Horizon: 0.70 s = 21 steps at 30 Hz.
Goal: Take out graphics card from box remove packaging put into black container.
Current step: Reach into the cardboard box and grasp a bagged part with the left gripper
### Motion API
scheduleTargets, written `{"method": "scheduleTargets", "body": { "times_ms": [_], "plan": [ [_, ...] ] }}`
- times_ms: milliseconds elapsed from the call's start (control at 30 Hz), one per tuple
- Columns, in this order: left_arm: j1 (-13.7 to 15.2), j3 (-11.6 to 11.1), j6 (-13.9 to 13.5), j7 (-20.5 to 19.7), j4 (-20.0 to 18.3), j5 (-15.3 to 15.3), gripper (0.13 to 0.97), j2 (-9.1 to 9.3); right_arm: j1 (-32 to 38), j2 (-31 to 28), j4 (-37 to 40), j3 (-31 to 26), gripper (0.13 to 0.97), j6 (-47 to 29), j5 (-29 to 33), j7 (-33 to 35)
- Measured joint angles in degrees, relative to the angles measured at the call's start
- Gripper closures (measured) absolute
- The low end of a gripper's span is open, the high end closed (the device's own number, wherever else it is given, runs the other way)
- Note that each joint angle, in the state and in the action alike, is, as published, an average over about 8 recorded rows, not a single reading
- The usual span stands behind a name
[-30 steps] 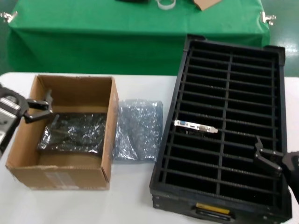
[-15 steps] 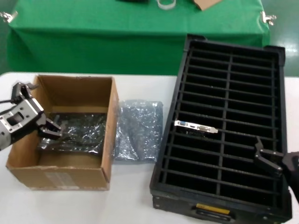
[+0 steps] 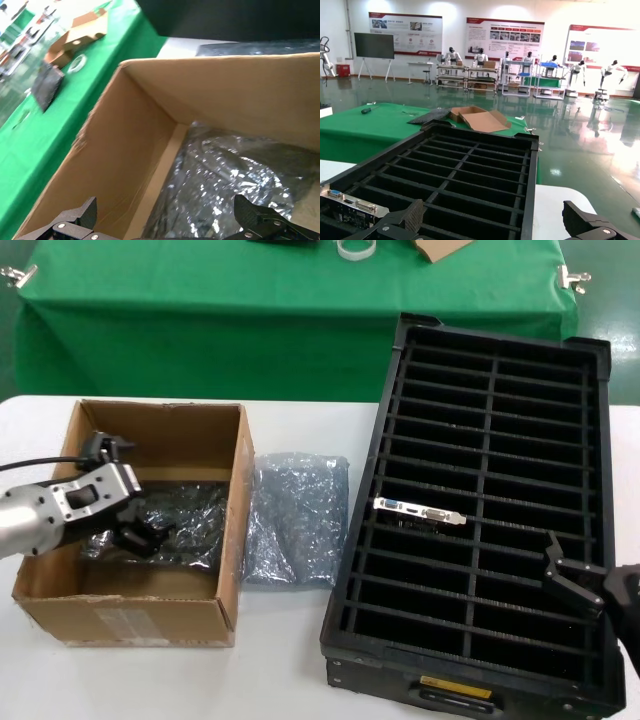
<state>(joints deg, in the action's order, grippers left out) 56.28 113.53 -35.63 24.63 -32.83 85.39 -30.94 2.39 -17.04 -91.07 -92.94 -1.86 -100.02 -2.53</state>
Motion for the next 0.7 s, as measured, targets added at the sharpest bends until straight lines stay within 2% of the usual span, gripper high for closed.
{"method": "scheduleTargets", "body": {
  "times_ms": [433, 700],
  "plan": [
    [3.8, -2.1, -1.3, 22.4, 11.3, 1.8, 0.132, 3.88, 0.0, 0.0, 0.0, 0.0, 0.129, 0.0, 0.0, 0.0],
    [6.1, -3.5, -2.3, 31.6, 18.1, 2.7, 0.132, 5.25, 0.0, 0.0, 0.0, 0.0, 0.129, 0.0, 0.0, 0.0]
  ]
}}
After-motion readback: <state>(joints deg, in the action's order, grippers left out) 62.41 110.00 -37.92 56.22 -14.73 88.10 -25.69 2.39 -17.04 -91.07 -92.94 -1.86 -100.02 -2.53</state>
